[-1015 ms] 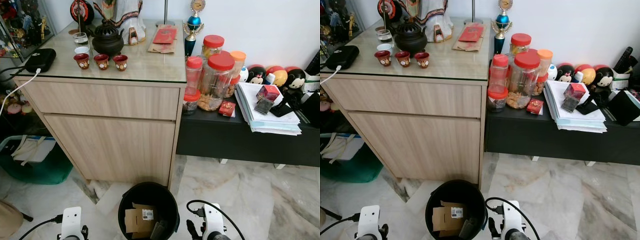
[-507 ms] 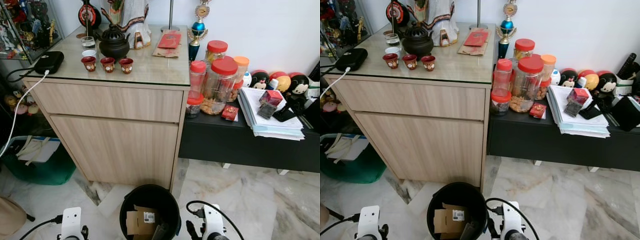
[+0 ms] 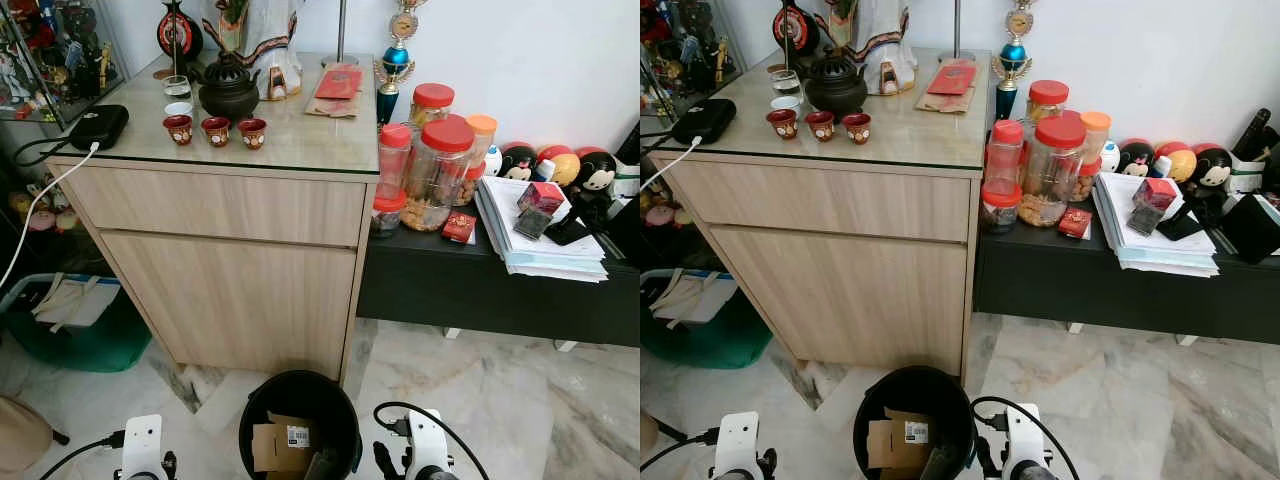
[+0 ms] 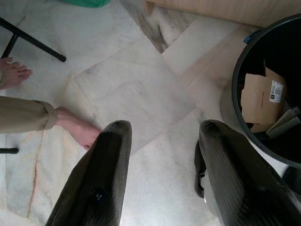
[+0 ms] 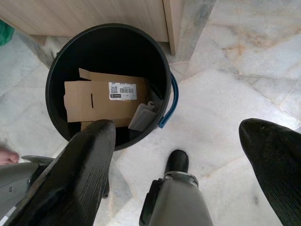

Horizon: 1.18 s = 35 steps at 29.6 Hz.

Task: Picking trash to rubbish bin

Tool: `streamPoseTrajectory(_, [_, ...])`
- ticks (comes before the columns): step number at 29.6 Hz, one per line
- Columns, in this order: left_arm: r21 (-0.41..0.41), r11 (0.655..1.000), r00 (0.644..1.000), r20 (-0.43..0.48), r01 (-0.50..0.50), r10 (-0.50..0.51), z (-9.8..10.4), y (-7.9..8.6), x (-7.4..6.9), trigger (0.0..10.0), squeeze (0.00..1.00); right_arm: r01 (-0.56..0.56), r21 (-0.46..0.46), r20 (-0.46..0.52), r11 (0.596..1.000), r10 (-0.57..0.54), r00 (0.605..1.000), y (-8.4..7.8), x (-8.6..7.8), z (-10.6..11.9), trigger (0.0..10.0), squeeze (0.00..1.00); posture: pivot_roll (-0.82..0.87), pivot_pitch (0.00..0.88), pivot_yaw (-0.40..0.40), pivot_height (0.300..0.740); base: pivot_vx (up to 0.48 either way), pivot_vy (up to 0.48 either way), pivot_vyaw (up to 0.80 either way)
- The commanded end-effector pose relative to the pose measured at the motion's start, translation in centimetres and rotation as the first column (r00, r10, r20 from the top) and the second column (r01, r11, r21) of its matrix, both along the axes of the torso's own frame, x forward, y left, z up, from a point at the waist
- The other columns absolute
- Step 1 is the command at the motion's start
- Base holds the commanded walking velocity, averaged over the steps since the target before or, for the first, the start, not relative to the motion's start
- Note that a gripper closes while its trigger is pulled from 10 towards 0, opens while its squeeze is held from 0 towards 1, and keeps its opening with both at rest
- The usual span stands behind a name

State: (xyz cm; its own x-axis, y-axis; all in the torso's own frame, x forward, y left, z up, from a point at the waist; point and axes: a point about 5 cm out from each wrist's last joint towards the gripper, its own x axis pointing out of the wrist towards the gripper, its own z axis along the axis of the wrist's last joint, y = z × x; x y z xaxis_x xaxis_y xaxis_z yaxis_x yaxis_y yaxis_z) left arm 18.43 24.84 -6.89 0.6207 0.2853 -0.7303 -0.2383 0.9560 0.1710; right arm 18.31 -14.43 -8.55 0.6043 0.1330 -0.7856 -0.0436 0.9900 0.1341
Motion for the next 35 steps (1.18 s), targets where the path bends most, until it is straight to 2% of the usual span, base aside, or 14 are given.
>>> streamPoseTrajectory(1, [-0.015, 1.000, 1.000, 0.001, -0.009, 0.009, -0.14, -0.15, -0.21, 10.0, 0.00, 0.019, 0.001, 0.000, 1.000, -0.019, 1.000, -0.21, 0.03, 0.01, 10.0, 0.00, 0.05, 0.021, -0.025, 0.740, 0.000, 0.000, 0.00])
streamPoseTrajectory(10, [-0.025, 1.000, 1.000, 0.007, -0.003, 0.004, -0.17, -0.53, -0.07, 10.0, 0.00, 0.003, -0.004, -0.008, 1.000, -0.003, 1.000, -0.02, -0.17, -0.09, 10.0, 0.00, 0.05, 0.036, -0.032, 0.740, 0.000, 0.000, 0.00])
streamPoseTrajectory(30, [-0.031, 0.999, 1.000, -0.004, -0.008, 0.008, -0.39, -0.69, -0.40, 10.0, 0.00, -0.008, -0.009, 0.000, 1.000, 0.008, 1.000, -0.02, 0.17, 0.07, 10.0, 0.00, 0.05, 0.036, -0.041, 0.740, -0.262, 0.000, 0.00])
streamPoseTrajectory(35, [-0.031, 0.999, 1.000, -0.003, -0.010, 0.010, -0.36, -0.64, -0.37, 10.0, 0.00, -0.009, -0.009, -0.001, 1.000, 0.009, 1.000, 0.00, 0.13, 0.05, 10.0, 0.00, 0.06, 0.037, -0.041, 0.740, 0.000, 0.000, 0.00])
